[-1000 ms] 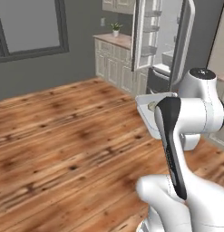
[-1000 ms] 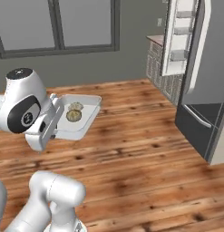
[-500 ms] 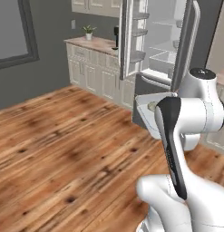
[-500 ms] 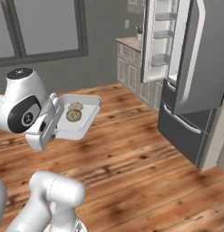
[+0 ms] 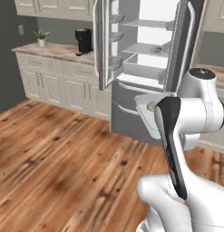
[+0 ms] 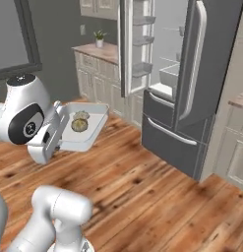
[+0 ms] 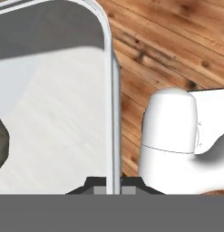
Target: Place two dumplings into each of the tupperware containers and then place the containers in the fridge.
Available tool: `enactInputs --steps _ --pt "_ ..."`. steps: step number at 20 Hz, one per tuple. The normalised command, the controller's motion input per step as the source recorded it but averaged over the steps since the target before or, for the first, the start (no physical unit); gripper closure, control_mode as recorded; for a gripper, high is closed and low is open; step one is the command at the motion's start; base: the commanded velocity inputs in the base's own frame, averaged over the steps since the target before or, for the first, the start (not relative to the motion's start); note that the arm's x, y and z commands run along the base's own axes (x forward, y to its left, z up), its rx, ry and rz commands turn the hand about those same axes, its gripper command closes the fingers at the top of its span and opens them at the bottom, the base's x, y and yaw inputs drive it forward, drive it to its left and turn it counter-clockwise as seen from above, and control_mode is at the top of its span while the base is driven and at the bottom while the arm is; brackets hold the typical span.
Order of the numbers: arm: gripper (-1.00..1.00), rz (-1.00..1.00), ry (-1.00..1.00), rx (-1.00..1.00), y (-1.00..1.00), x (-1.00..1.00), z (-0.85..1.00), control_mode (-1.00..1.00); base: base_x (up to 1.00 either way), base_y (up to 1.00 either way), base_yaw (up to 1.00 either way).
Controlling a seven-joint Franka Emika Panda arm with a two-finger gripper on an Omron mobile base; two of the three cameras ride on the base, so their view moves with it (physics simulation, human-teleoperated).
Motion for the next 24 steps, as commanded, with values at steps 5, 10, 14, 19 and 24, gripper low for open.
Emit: enactInputs --steps 5,10,14,19,24 --pt "1.0 0.0 0.0 0.0 0.0 0.0 0.0 1.0 0.89 0.97 -0.58" --pt "1.0 0.0 0.0 0.0 0.0 0.0 0.0 1.0 0.92 0.98 -0.57" --pt "1.0 0.0 0.0 0.0 0.0 0.0 0.0 1.0 1.0 0.68 -0.46" --pt "1.0 0.0 0.0 0.0 0.0 0.0 0.0 1.0 1.0 0.17 -0.27" --pt "1.0 0.0 0.0 0.0 0.0 0.0 0.0 1.0 0.86 -0.15 -0.16"
